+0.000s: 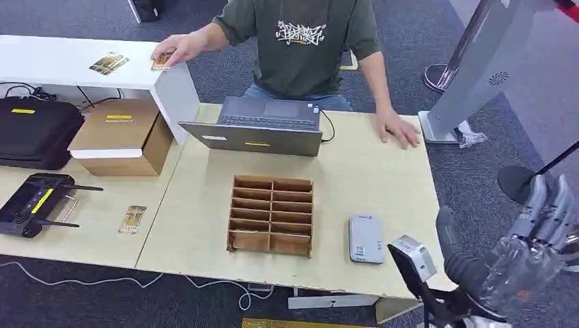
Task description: Pass the card to the sensor for recognition and then transmit it.
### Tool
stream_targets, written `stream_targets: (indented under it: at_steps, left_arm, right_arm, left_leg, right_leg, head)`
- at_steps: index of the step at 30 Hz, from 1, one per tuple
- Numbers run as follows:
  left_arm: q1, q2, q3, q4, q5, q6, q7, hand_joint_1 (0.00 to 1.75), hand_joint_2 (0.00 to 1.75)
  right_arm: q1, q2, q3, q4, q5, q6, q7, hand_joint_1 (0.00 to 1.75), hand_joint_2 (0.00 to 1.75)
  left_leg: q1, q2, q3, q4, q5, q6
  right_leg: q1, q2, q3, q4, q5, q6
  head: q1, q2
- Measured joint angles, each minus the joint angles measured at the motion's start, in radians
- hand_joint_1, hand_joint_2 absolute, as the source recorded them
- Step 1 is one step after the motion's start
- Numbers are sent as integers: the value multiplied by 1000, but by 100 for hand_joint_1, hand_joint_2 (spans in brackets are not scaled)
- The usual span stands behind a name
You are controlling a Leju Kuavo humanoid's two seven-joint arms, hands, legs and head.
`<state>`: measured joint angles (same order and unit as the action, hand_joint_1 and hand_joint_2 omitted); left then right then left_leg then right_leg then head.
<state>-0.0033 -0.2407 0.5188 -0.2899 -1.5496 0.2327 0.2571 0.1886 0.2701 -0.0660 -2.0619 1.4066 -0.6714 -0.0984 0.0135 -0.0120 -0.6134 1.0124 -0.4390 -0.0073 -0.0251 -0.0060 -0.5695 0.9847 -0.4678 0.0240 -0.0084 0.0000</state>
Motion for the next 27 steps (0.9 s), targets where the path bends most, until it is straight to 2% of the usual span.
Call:
stream_targets:
  at_steps: [2,5,13,16,20,27]
  left_arm:
    - [-1,2,-12,4,0,2,-6,0,0]
    - [-1,4,-19,6,0,6,-14,0,0]
    - [-4,11,-39,18,0,19,-29,0,0]
    - [-6,14,-49,20,0,21,-30,0,0]
    - [-9,20,-78,25,0,19,-29,0,0]
    - [-20,28,-125,34,0,10,-26,0,0]
  right_arm:
    - [-38,-7,-4,14,72,0,47,0,175]
    - [-93,-33,-4,38,86,0,108,0,175]
    - [-261,-108,18,174,88,1,96,0,175]
    - [-341,-140,48,250,88,17,138,0,175]
    - [-466,-180,116,359,88,72,201,0,175]
    - [-698,-208,204,569,85,197,224,0,175]
  left_leg:
    - [0,0,0,0,0,0]
    - [0,0,0,0,0,0]
    - [0,0,0,0,0,0]
    - [-1,0,1,0,0,0]
    - [-1,1,1,0,1,0]
    - [0,1,1,0,3,1]
  right_leg:
    - [0,0,0,0,0,0]
    - [0,0,1,0,1,0]
    - [0,1,1,0,1,0]
    - [0,1,1,0,2,-1]
    - [0,2,1,0,3,0]
    - [0,2,0,1,4,-1]
  head:
    - [0,0]
    - [0,0]
    - [0,0]
    - [0,0]
    - [0,0]
    - [0,0]
